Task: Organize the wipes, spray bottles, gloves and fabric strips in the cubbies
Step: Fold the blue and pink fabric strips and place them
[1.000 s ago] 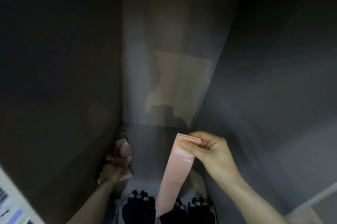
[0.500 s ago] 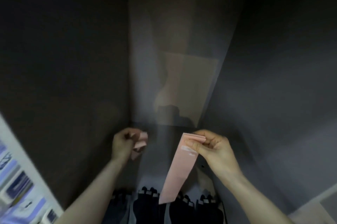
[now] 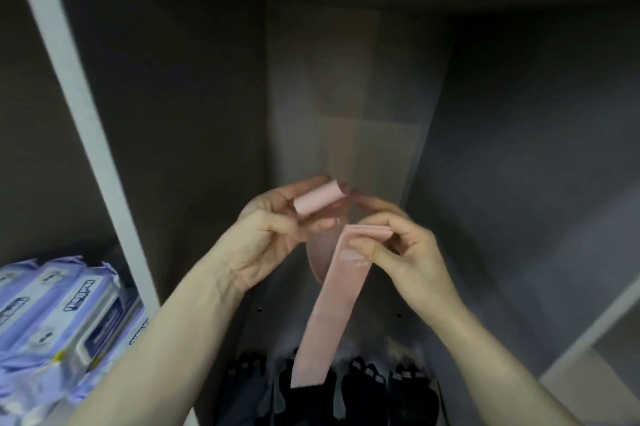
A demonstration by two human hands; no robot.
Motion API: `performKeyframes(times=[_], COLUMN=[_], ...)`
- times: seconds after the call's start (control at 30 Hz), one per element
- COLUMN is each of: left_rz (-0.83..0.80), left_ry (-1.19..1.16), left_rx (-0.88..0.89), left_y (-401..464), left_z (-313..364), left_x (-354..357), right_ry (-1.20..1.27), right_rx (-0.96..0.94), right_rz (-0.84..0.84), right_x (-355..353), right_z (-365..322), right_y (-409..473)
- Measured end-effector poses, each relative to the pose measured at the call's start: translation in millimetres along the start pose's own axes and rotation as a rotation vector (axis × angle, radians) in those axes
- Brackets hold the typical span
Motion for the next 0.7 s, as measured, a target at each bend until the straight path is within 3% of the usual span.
performKeyframes(times=[0.13,0.47,0.7], left_rz=[-0.021,0.172,0.108], left_ry=[0.199,0.686,0.667], left_rx=[0.093,0.280,0.231], left_y=[-18.4,-43.9,-50.5], left_z=[14.7,54.0,51.2], left_x=[24.4,51.4,60.9], right_ry=[-0.190,0.214,0.299], right_rx=[-0.158,-0.027,0.090], right_rz=[0.042,-0.020,0.065], right_x=[-0.4,12.8,6.6], right_z=[-34.0,-50.8,-64.0], right_y=[-6.9,-28.9,-28.5])
Point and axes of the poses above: each hand's wrist, its own y-axis towards the middle knuckle, its own x-axis out of the palm, z = x × y, the point moved 10 cm from there along y, towards the middle knuckle, and after that the axes turned 3 degrees about x, right-handed, at the moved point
